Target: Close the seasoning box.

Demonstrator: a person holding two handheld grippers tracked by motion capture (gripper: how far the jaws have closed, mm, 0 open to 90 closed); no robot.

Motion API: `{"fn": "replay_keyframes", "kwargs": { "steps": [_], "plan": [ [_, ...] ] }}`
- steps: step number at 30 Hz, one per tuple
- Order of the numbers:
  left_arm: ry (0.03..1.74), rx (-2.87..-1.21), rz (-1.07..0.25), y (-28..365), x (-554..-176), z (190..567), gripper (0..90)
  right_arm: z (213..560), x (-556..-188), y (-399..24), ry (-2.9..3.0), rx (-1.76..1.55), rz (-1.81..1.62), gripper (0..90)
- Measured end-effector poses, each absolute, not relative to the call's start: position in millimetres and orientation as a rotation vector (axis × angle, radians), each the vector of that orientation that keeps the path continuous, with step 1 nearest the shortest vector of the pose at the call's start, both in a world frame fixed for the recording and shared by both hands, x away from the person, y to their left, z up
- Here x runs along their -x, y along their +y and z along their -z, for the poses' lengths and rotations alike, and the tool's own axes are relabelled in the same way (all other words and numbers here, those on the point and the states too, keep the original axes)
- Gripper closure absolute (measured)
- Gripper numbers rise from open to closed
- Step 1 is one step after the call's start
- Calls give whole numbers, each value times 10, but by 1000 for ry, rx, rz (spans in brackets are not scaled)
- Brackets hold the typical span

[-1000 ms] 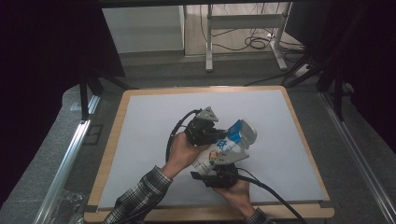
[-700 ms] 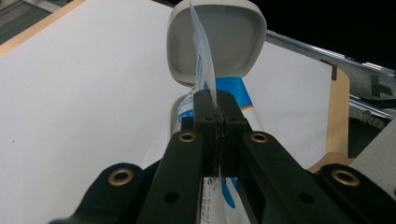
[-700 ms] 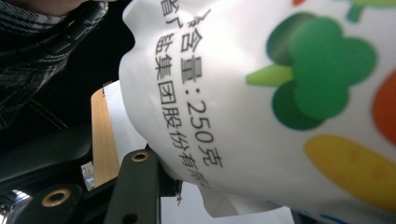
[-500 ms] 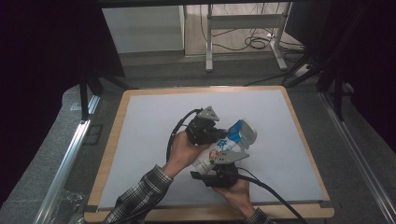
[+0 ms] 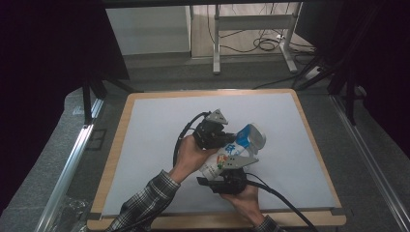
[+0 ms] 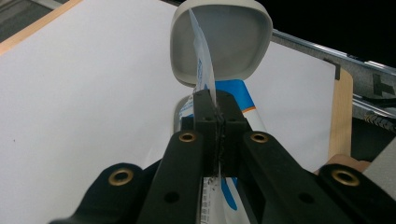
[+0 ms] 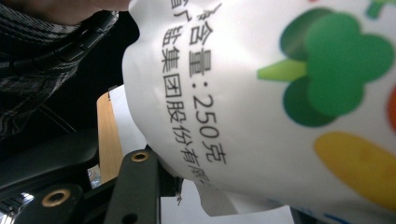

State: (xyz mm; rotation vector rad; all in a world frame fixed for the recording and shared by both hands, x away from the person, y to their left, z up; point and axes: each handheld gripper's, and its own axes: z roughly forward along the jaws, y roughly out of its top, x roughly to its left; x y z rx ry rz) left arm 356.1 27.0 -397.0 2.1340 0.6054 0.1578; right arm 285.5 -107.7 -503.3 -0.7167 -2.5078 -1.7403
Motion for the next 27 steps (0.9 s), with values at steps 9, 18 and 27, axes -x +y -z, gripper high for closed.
{"fn": "replay_keyframes", "kwargs": {
  "steps": [9, 18, 27],
  "plan": [
    [609, -2139, -154, 263, -3571, 3964, 892, 5022, -2852, -1077, -2502, 716, 1742, 583],
    [615, -2149, -148, 249, -3585, 3951, 893, 5009, -2844, -1075, -2485, 726, 1746, 582],
    [625, -2152, -138, 237, -3600, 3940, 894, 4999, -2837, -1073, -2480, 735, 1752, 582]
  ]
}}
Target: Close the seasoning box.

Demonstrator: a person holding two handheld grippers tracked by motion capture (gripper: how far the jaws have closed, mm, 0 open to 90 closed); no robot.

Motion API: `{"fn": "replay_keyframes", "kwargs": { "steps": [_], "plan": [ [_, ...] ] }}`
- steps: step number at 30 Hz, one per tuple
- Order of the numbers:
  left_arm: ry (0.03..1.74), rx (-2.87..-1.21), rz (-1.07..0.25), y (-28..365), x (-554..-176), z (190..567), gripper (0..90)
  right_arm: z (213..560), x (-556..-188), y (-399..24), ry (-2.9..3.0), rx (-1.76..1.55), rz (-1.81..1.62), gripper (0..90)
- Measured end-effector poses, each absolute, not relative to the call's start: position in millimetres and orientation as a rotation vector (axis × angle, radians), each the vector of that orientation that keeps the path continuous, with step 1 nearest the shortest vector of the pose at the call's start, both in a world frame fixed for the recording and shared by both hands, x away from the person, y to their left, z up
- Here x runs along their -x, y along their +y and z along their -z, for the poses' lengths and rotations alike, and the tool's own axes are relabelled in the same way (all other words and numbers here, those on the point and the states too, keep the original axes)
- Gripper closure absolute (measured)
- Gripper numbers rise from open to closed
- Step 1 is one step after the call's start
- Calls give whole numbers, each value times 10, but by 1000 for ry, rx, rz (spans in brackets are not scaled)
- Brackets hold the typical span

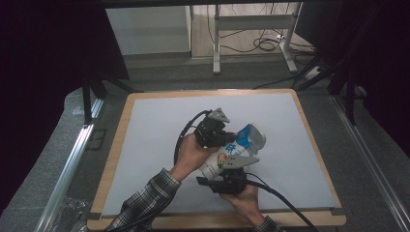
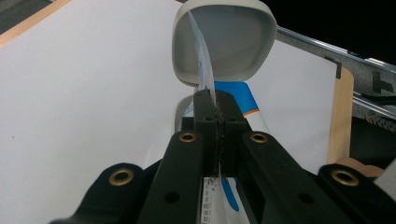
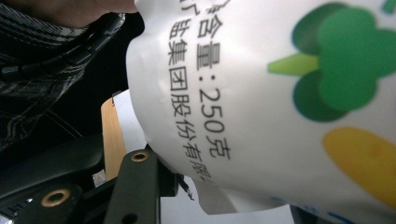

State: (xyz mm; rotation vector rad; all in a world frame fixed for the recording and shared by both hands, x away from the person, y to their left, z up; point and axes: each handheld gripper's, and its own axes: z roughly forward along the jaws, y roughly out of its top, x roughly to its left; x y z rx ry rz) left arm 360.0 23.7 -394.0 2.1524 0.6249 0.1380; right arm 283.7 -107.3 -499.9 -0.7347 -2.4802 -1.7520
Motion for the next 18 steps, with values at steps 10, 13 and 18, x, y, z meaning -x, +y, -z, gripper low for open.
{"fn": "replay_keyframes", "kwargs": {
  "steps": [10, 13, 18],
  "plan": [
    [633, -2152, -130, 233, -3609, 3935, 894, 4984, -2824, -1064, -2503, 727, 1742, 579],
    [635, -2154, -129, 232, -3611, 3929, 894, 4982, -2823, -1061, -2507, 725, 1743, 578],
    [637, -2154, -128, 230, -3614, 3924, 895, 4979, -2820, -1056, -2501, 723, 1745, 578]
  ]
}}
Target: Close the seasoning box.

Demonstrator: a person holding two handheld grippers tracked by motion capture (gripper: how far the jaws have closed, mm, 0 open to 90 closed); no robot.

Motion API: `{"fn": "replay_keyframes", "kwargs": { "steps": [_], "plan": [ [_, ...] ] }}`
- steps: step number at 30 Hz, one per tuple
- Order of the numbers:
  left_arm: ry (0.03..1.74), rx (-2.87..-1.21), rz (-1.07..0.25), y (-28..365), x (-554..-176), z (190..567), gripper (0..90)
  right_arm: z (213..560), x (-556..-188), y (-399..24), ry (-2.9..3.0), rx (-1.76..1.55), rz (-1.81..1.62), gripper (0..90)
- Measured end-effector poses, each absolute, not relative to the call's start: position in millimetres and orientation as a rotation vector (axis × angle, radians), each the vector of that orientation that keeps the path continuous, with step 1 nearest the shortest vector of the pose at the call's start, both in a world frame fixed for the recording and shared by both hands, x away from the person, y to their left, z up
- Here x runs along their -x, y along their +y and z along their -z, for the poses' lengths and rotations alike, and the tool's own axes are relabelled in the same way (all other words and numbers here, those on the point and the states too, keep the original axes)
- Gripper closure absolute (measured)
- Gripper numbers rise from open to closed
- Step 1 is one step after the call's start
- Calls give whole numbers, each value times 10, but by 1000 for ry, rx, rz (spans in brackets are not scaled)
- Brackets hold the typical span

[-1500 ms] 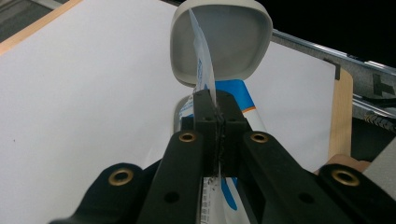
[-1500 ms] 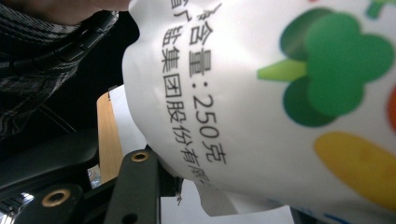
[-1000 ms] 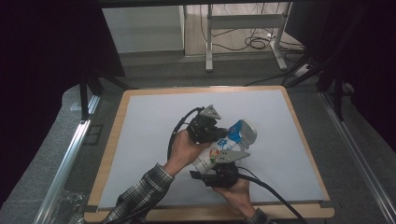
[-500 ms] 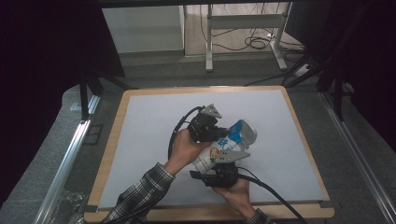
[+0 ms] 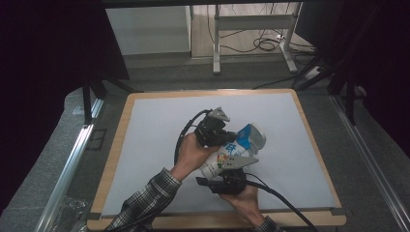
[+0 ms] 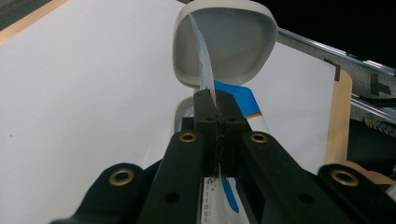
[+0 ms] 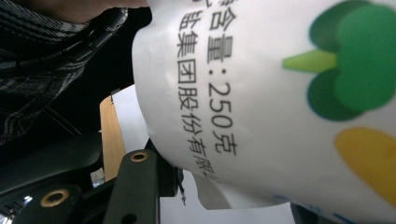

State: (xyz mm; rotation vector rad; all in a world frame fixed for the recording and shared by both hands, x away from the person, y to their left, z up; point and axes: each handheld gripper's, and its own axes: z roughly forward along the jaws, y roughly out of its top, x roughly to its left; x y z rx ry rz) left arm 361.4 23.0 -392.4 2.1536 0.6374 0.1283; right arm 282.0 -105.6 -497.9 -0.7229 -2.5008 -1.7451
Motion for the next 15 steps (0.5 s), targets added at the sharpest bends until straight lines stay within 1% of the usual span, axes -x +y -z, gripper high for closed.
{"fn": "replay_keyframes", "kwargs": {
  "steps": [15],
  "plan": [
    [662, -2157, -125, 217, -3622, 3891, 898, 4966, -2816, -1043, -2507, 722, 1747, 590]
  ]
}}
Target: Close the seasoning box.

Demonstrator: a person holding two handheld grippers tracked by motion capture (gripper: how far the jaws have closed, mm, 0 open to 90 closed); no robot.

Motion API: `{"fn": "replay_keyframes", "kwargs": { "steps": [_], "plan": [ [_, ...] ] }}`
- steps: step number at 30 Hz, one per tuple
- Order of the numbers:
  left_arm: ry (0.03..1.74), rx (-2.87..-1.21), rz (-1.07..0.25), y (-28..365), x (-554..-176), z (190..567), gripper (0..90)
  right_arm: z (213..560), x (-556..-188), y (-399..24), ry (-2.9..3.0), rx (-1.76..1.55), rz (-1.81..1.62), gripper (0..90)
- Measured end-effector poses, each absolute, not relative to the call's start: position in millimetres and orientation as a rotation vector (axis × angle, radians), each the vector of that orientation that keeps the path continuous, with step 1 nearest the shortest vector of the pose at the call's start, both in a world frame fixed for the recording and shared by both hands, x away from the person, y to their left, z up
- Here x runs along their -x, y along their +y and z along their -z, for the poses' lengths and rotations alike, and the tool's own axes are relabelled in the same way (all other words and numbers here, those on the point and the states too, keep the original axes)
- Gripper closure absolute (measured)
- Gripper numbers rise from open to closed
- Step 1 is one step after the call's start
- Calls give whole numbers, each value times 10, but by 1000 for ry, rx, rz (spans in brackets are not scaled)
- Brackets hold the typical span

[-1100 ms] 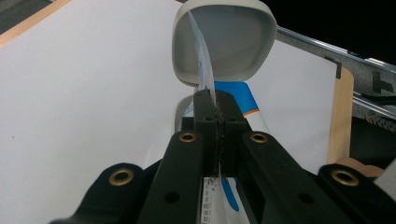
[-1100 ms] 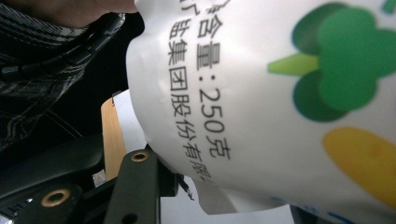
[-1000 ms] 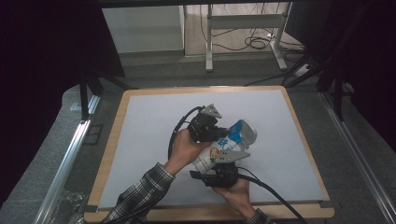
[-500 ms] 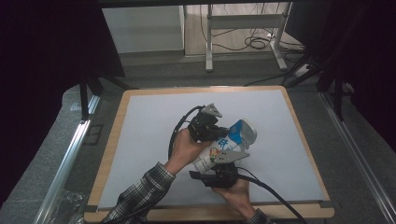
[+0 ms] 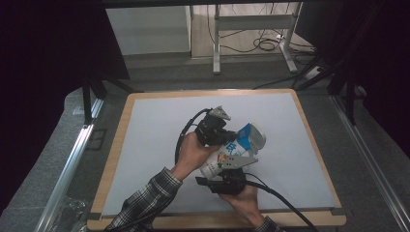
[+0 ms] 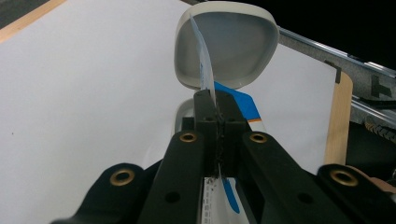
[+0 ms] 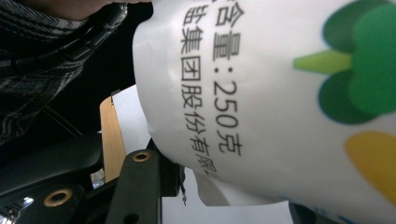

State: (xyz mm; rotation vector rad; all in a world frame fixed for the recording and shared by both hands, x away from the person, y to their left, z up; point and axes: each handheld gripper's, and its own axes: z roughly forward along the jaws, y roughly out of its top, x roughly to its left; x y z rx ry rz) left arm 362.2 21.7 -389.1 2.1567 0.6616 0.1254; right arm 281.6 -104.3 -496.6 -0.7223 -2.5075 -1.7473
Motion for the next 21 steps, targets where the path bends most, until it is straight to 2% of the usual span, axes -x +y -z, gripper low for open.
{"fn": "replay_keyframes", "kwargs": {
  "steps": [21],
  "plan": [
    [688, -2148, -128, 206, -3624, 3875, 900, 4949, -2812, -1028, -2519, 730, 1731, 613]
  ]
}}
